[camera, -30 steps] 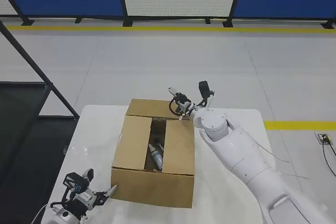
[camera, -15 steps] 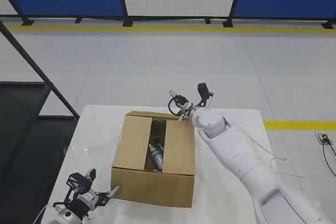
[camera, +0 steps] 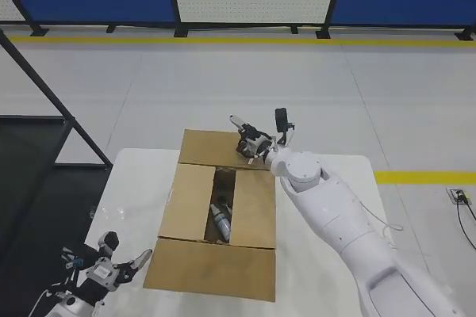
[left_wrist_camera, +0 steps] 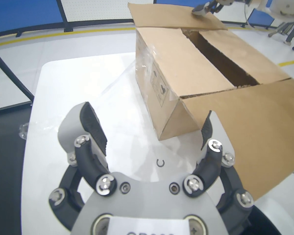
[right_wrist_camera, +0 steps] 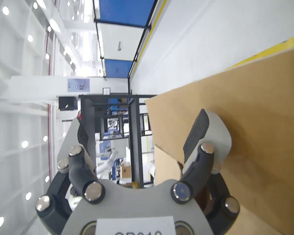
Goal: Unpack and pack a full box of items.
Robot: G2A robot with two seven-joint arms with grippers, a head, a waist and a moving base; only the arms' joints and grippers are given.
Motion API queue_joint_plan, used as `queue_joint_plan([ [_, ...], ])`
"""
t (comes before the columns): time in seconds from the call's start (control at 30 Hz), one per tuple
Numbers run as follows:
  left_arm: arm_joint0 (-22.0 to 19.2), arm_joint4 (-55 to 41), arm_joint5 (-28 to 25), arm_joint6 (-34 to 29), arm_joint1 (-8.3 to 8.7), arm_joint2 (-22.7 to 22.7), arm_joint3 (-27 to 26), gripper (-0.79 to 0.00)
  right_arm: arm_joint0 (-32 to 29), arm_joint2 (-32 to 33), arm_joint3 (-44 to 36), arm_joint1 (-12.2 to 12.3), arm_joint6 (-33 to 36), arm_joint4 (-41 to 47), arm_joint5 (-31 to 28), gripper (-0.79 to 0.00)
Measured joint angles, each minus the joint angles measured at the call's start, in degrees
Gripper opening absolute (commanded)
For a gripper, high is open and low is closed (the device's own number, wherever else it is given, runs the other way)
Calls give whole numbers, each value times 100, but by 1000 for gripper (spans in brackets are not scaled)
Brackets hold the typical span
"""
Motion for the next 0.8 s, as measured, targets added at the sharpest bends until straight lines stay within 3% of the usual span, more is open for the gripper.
queue_joint_plan([
  [0.13, -154, -267, 438, -183, -4, -173, 169, 0, -147, 54, -200, 96, 1110, -128, -220, 0],
  [0.27, -370, -25, 811, -288, -14, -11, 349, 0, -236, 106, -326, 189, 1919, -305, 53, 0],
  [0.6, -878, 970, 1426, -360, -64, 773, 648, 0, -356, 138, -452, 205, 1794, -323, 68, 0],
  [0.8, -1046, 1126, 1459, -418, -80, 987, 742, 0, -514, 38, -802, 213, 1938, -734, 397, 0],
])
